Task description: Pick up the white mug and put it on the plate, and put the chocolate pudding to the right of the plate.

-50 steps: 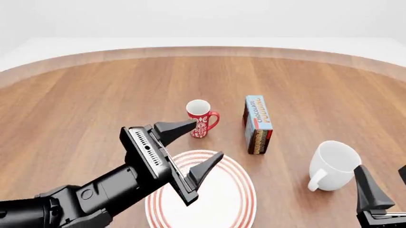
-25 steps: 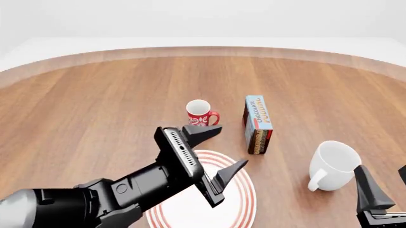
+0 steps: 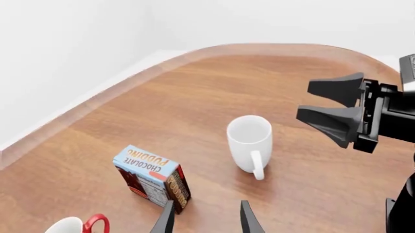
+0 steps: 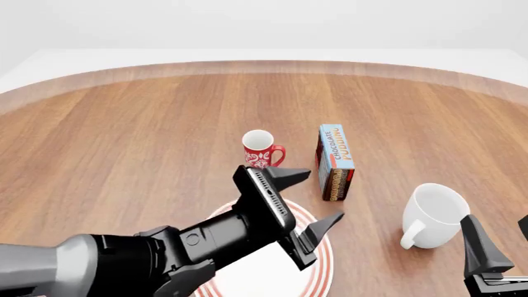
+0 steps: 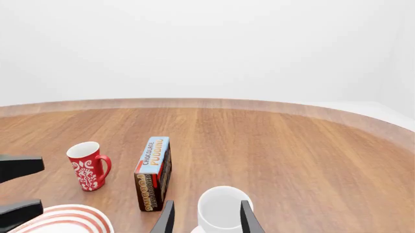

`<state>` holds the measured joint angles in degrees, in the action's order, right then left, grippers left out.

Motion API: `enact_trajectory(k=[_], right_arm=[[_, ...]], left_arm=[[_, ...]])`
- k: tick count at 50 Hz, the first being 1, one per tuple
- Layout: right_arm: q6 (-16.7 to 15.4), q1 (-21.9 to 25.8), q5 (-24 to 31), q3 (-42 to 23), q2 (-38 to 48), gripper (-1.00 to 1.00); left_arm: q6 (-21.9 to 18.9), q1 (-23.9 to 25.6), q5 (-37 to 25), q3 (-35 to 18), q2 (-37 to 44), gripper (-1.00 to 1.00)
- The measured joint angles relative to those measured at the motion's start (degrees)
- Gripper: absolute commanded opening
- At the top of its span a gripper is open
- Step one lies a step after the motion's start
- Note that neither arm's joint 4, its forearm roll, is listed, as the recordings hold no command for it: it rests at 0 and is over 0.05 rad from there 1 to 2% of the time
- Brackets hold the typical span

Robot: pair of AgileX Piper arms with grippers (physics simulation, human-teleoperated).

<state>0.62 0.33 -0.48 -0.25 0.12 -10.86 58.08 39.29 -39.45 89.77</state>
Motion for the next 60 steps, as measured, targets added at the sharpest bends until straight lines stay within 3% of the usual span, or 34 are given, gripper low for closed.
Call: enact_trajectory(k=[60], right_arm=[[0.4,0.1,-0.1,0.0,0.0,1.0]], left_arm=[[1.2,3.8,-4.2,-11.5,14.0,1.0]])
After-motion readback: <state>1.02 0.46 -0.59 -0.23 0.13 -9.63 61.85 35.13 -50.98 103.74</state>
